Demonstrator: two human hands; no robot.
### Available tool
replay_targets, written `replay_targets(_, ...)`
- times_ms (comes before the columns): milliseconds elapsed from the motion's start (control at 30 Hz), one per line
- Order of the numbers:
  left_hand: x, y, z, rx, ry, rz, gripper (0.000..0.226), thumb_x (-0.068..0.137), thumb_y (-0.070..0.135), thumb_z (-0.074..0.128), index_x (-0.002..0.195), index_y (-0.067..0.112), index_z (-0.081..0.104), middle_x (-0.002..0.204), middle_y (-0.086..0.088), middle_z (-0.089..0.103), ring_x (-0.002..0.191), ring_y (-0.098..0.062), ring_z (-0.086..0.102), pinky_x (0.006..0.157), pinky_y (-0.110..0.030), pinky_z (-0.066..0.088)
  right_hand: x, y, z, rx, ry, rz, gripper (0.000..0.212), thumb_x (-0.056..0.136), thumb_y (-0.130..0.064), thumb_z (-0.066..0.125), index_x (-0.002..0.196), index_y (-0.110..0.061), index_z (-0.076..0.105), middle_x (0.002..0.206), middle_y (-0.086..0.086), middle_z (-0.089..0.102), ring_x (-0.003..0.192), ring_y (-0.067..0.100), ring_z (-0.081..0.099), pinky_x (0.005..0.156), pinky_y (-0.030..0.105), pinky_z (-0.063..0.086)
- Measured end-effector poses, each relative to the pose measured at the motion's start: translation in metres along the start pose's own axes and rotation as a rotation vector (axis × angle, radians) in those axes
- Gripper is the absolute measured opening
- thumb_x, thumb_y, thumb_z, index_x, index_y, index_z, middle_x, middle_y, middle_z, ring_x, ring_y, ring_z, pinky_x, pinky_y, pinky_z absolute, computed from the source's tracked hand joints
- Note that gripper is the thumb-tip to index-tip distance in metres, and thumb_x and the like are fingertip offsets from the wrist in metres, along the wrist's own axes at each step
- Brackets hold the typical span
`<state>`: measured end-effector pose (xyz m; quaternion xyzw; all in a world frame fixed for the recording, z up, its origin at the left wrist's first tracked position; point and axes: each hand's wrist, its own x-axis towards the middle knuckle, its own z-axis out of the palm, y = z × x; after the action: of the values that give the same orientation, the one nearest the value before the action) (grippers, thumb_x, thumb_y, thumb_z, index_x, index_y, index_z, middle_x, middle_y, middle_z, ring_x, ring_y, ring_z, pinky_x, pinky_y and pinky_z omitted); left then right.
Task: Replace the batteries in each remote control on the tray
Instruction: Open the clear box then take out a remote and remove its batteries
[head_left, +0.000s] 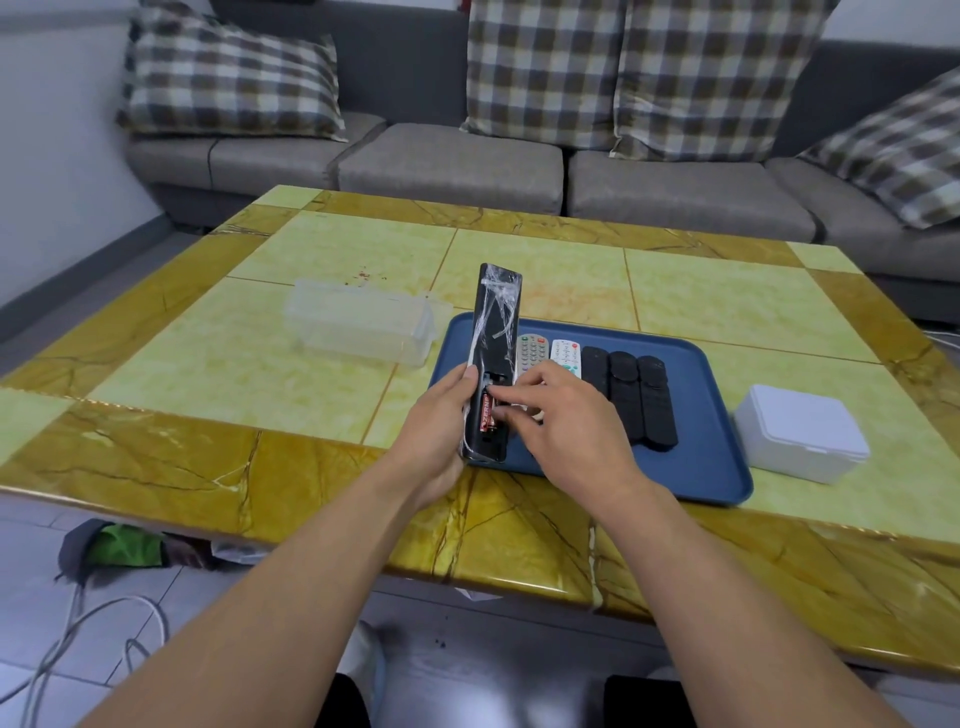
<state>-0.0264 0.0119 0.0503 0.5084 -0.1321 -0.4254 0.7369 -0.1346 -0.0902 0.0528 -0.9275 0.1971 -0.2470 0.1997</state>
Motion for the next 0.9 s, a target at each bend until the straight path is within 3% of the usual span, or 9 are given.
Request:
replay_targets(200,-0.002,-0.001,-0.003,0.084,-0.022,0.02,0.031,0.108,0.024,0.042,0.119,0.009,0.067,0.102,-0.009,0.074,0.086,-0.019,0.071,0.068,-0.028,0.058,0.005,-0.007,-0.004,0.04,-0.076,0.029,0.02,0.1,-0.032,0.056,0.112,-0.029,0.071,0.095,-0.009,0.058,0.085,0.008,0.054,0.075,0.031,0.049)
replay_targets(300,-0.003,-0.003,-0.003,0.124,-0.023,0.021,0.03,0.108,0.024,0.042,0.117,0.011,0.068,0.103,-0.01,0.074,0.088,-0.019,0.071,0.073,-0.03,0.058,0.006,-0.007,-0.007,0.071,-0.092,0.022,0.02,0.101,-0.026,0.055,0.105,-0.024,0.075,0.088,-0.003,0.057,0.082,0.013,0.054,0.073,0.031,0.045)
replay_targets(400,0.001,-0.001,-0.004,0.088,0.018,0.055,0.031,0.108,0.023,0.041,0.114,0.012,0.069,0.107,-0.011,0.075,0.094,-0.021,0.071,0.08,-0.032,0.057,0.001,-0.014,-0.001,0.073,-0.19,-0.022,0.02,0.099,-0.021,0.058,0.106,-0.021,0.077,0.095,-0.003,0.06,0.089,0.014,0.055,0.08,0.031,0.046)
replay_targets(567,0.0,0.004,-0.001,0.015,0.029,0.035,0.034,0.109,0.025,0.038,0.12,0.008,0.066,0.111,-0.014,0.073,0.094,-0.021,0.07,0.082,-0.032,0.057,-0.003,-0.019,0.003,0.14,0.004,-0.013,0.016,0.094,-0.017,0.066,0.103,-0.02,0.078,0.094,-0.006,0.066,0.089,0.013,0.061,0.084,0.033,0.051)
replay_targets(900,-0.004,-0.001,-0.001,0.067,0.013,-0.001,0.034,0.109,0.023,0.036,0.108,0.014,0.069,0.093,-0.006,0.077,0.081,-0.015,0.07,0.07,-0.025,0.056,0.003,-0.014,-0.005,0.159,-0.13,-0.06,0.016,0.084,-0.013,0.077,0.093,-0.025,0.082,0.091,-0.006,0.068,0.085,0.01,0.063,0.081,0.031,0.052)
